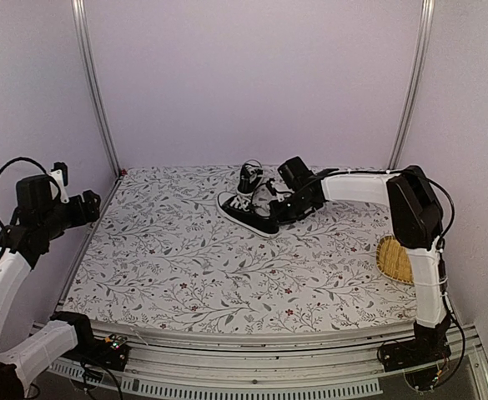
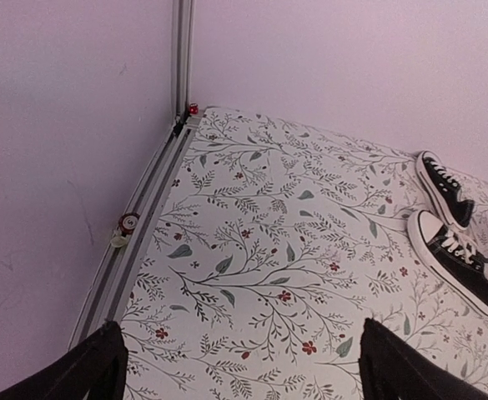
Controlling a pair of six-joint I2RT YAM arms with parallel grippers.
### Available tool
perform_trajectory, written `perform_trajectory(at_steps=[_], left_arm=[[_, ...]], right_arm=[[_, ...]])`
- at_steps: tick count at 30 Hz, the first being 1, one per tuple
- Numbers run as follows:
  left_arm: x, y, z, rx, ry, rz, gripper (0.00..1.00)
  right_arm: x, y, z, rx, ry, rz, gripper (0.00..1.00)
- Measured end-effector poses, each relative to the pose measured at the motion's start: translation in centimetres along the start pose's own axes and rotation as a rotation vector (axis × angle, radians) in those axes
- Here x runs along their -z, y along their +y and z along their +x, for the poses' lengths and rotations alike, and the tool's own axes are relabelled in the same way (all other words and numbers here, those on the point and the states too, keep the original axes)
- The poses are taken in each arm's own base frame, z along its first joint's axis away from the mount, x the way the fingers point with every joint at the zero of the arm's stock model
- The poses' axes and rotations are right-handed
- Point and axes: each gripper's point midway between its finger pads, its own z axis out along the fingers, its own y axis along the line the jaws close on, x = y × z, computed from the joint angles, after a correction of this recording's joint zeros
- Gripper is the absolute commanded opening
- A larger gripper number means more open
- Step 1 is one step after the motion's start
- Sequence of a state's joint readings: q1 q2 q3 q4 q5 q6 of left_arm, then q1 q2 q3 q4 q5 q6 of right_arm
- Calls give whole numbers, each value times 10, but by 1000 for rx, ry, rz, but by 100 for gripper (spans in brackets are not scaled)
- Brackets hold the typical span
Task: Tie the shoes
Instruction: Move the shoe to the center of the board.
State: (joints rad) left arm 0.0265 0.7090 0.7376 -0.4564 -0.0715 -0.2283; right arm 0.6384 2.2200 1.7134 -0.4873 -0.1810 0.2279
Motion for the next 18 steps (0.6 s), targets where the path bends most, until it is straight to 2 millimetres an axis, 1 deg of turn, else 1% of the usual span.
perform_trajectory(at_steps=[3,6,9,10,11,13,15,16,17,18], left_arm=[[0,0,0,0,0,0,97],[0,1,0,0,0,-4,96],[0,1,0,0,1,-3,94],[-1,0,1,0,3,-2,93],[-1,0,1,0,5,1,92],[-3,-3,3,-4,16,11,91],[-5,-10,7,-9,32,29,90],[-6,-15,10,-10,42,44,89],[-7,-22,13,-10,55,64,88],[-7,-31,17,-7,70,90,88]], right_arm=[[8,6,11,-5,9,4,3],[25,14,33,-25,29,17,2],[50,26,61,-68,45,34,2],[59,32,74,-89,52,34,3],[65,36,83,-106,55,31,3],[78,46,108,-153,71,20,3],[85,55,131,-181,94,11,3],[86,61,141,-202,105,6,4],[86,68,151,-211,116,0,9],[85,76,159,-226,126,-6,22]])
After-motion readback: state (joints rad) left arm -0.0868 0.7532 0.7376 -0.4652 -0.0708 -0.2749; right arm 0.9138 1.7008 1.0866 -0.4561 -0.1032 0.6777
